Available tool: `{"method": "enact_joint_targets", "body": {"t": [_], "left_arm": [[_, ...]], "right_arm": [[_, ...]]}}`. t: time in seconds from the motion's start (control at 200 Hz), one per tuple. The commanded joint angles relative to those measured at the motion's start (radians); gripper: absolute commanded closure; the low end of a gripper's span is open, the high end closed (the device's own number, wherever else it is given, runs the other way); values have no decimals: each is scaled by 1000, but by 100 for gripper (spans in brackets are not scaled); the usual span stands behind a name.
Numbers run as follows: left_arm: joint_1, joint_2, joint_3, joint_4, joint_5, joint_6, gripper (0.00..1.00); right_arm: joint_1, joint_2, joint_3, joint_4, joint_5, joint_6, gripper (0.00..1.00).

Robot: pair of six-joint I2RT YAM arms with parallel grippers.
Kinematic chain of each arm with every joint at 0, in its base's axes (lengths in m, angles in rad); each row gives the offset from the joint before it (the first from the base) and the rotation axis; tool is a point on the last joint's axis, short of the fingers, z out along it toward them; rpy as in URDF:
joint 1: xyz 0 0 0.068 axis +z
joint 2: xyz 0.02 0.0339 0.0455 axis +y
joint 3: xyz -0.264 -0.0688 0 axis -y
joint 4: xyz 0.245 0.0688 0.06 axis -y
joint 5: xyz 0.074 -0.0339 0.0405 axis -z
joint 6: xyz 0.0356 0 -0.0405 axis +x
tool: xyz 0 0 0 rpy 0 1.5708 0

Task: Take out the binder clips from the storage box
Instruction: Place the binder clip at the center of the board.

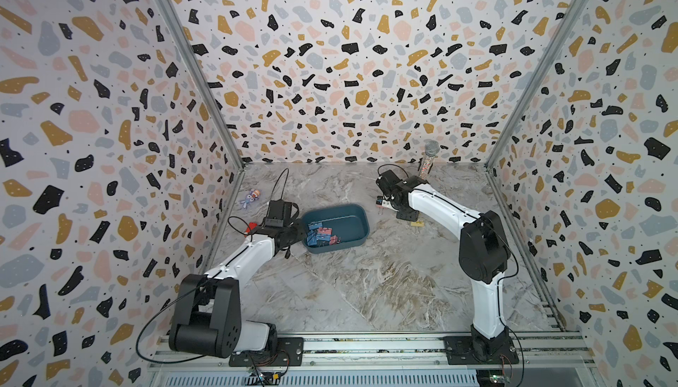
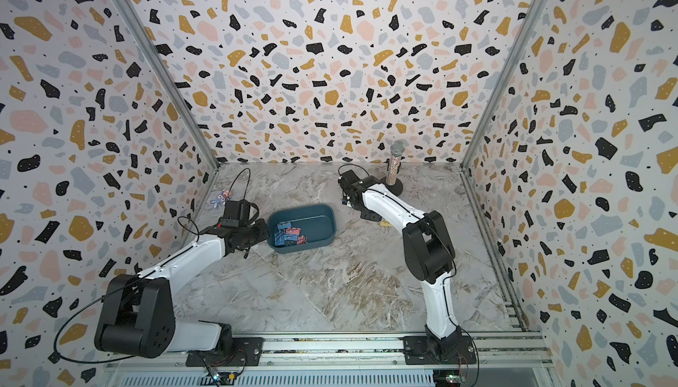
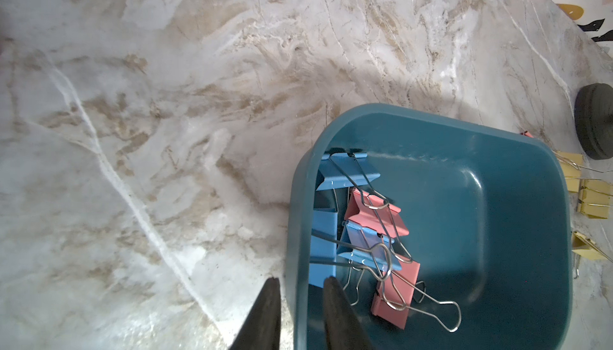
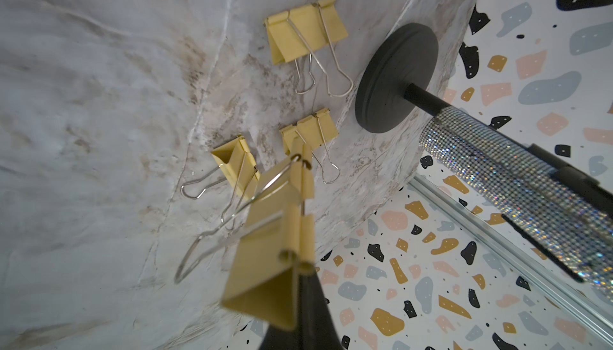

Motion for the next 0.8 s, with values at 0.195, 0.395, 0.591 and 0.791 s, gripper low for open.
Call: {"method": "enact_joint_targets", "body": {"t": [0.195, 0.395, 0.591, 0.791], "left_arm": [[4, -19, -5, 25, 6, 11, 74], [4, -19, -6, 26, 6, 11, 74], [5, -18, -6, 26, 11, 9, 74], [4, -18, -5, 27, 12, 8, 74]], "right_arm": [[-15, 34, -20, 15, 23, 29, 100], [-15, 46, -55, 42, 24, 30, 100], [-15, 51, -76, 60, 10, 34, 100], [-14, 70, -78, 62, 5, 39, 100]]}}
